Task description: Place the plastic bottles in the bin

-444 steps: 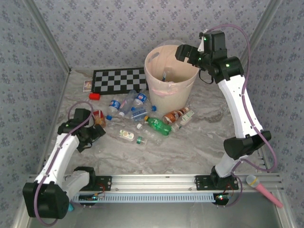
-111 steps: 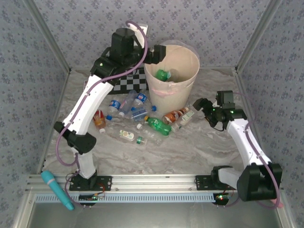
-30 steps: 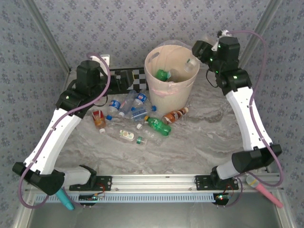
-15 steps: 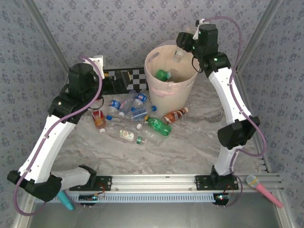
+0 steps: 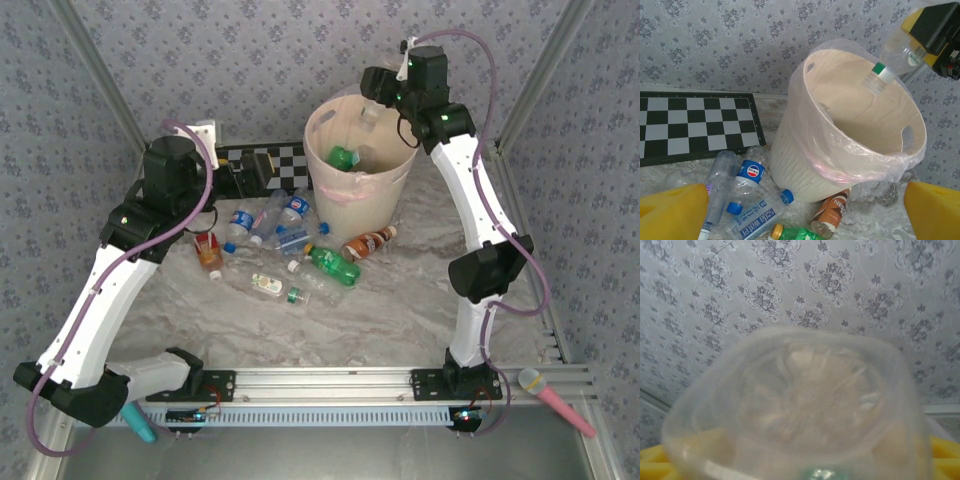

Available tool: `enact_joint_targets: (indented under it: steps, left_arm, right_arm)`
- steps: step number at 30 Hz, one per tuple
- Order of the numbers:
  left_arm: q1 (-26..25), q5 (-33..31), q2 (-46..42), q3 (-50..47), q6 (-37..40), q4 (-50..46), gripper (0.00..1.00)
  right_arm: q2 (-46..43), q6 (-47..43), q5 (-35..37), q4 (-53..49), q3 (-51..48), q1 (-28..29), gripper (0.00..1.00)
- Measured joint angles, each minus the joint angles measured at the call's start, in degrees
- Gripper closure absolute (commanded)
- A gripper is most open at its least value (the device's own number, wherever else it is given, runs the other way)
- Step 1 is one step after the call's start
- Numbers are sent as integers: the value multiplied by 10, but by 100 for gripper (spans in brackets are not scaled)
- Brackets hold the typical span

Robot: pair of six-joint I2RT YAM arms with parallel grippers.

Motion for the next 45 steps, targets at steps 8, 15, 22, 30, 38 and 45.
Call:
enact_joint_targets:
  steps: [8,15,22,30,38,45]
  left_arm:
    - [0,-3,0,0,0,0,0]
    - [2,-16,0,-14,-5,0,0]
    - [47,-26,0,-50,-27,-3,0]
    - [176,12,3,-141,-63,-18,0]
    - [258,51,28,-211,-61,-46,9]
    - [294,75,56,-273,-52,-49,13]
  right_arm:
    - [-1,-14,-1,-9,4,10,0]
    - [-33,-18,1,-13,-20,11,0]
    - [-87,-20,1,-10,-59,15,0]
    - [-148,-30,-1,-9,-129,26,0]
    - [-220,-31,1,-7,-201,42,0]
    - [-248,-33,4,-5,-224,56,0]
